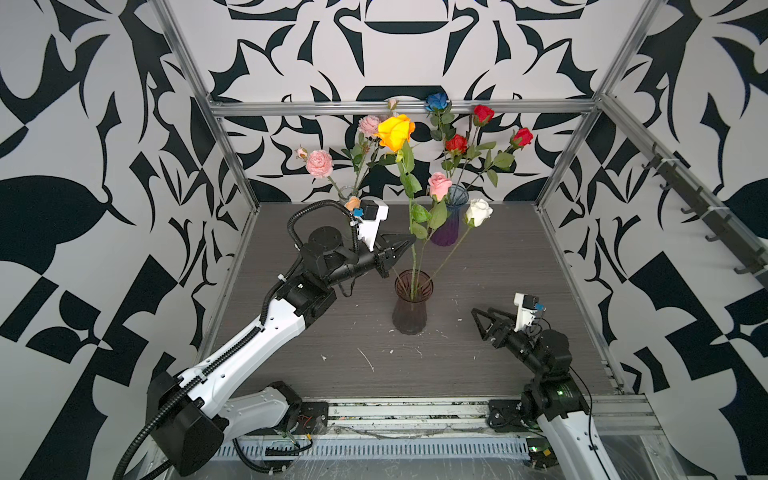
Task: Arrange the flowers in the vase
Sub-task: 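Lower the orange rose stem into the dark mauve vase with the left gripper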
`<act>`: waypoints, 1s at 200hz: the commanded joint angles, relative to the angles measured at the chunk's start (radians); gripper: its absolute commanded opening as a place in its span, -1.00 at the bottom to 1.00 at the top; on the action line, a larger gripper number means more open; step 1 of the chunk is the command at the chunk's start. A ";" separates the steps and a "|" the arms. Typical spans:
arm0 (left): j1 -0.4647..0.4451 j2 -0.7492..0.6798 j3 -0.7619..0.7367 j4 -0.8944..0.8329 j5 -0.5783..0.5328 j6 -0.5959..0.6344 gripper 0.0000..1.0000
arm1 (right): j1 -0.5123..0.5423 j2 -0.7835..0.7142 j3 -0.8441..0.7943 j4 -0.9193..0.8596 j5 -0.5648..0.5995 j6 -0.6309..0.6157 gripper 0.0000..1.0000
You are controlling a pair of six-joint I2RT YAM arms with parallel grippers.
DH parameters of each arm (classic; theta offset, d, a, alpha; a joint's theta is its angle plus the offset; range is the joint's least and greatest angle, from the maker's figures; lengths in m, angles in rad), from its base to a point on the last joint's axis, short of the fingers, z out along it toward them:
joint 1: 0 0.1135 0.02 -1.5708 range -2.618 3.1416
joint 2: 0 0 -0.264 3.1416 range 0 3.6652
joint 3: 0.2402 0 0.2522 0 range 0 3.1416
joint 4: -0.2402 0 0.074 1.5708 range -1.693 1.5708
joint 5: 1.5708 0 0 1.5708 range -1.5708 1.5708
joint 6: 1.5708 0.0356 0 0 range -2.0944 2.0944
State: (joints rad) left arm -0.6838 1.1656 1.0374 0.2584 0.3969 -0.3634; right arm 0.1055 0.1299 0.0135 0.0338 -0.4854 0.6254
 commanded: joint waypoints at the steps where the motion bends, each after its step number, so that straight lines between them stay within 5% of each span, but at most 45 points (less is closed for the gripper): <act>1: -0.003 0.004 0.010 -0.032 -0.026 -0.010 -0.73 | 0.002 -0.015 -0.017 -0.047 0.015 0.005 0.83; 40: -0.002 -0.030 -0.001 -0.072 -0.100 0.002 -0.17 | 0.001 -0.015 -0.017 -0.054 0.018 0.006 0.83; 151: -0.002 0.016 0.104 -0.158 -0.079 0.028 -0.15 | 0.002 -0.019 -0.014 -0.069 0.027 0.008 0.83; 200: -0.002 0.156 0.379 -0.611 -0.142 0.225 -0.32 | 0.001 -0.018 -0.014 -0.080 0.039 0.012 0.83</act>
State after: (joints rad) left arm -0.6838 1.2694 1.3151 -0.1127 0.2905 -0.2573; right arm 0.1055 0.1230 0.0135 0.0311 -0.4675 0.6292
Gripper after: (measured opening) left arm 0.353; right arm 0.914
